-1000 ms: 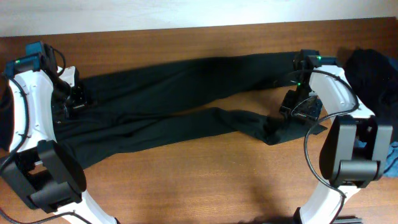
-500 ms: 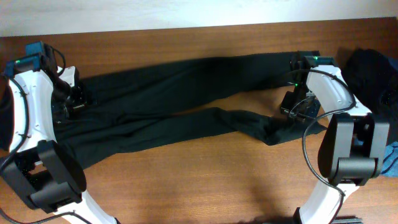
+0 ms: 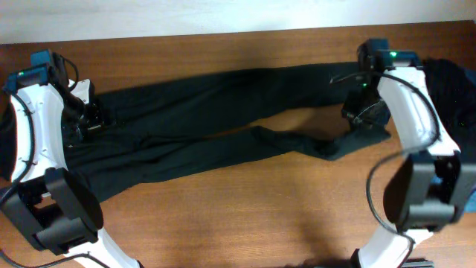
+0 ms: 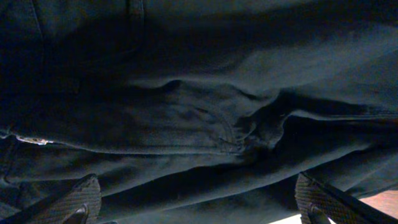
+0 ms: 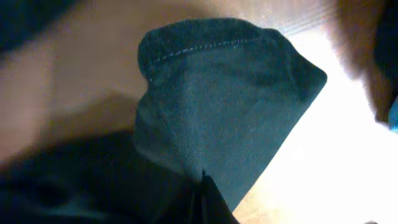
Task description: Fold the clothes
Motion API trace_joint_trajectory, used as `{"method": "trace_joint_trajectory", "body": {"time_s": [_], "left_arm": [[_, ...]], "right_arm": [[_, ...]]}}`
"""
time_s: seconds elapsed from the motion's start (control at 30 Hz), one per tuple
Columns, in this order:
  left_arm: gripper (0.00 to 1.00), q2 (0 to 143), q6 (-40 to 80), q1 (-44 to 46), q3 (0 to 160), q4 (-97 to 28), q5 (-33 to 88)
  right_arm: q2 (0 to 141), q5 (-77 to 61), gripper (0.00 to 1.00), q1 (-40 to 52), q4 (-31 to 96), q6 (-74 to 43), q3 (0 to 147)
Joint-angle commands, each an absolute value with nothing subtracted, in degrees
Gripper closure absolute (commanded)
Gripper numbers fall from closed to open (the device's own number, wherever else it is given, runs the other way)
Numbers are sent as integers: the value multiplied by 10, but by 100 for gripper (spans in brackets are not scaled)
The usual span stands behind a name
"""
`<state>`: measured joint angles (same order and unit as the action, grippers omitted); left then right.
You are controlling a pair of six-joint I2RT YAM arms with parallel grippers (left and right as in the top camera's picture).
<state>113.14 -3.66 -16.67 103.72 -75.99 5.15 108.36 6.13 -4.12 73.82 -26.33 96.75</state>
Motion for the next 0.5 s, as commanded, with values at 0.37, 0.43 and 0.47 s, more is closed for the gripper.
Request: {"method": "trace_joint_trajectory", "body": {"time_s": [0.37, 0.43, 0.47], "left_arm": [[1, 1116, -48, -166, 1040, -761, 51], [1, 1116, -48, -166, 1040, -761, 51], [1, 1116, -48, -167, 1040, -761, 51]], "right_arm": [[1029, 21, 96, -39, 626, -309, 937], [1025, 22, 96, -39, 604, -309, 922], [1022, 21, 96, -39, 595, -309, 916]]}}
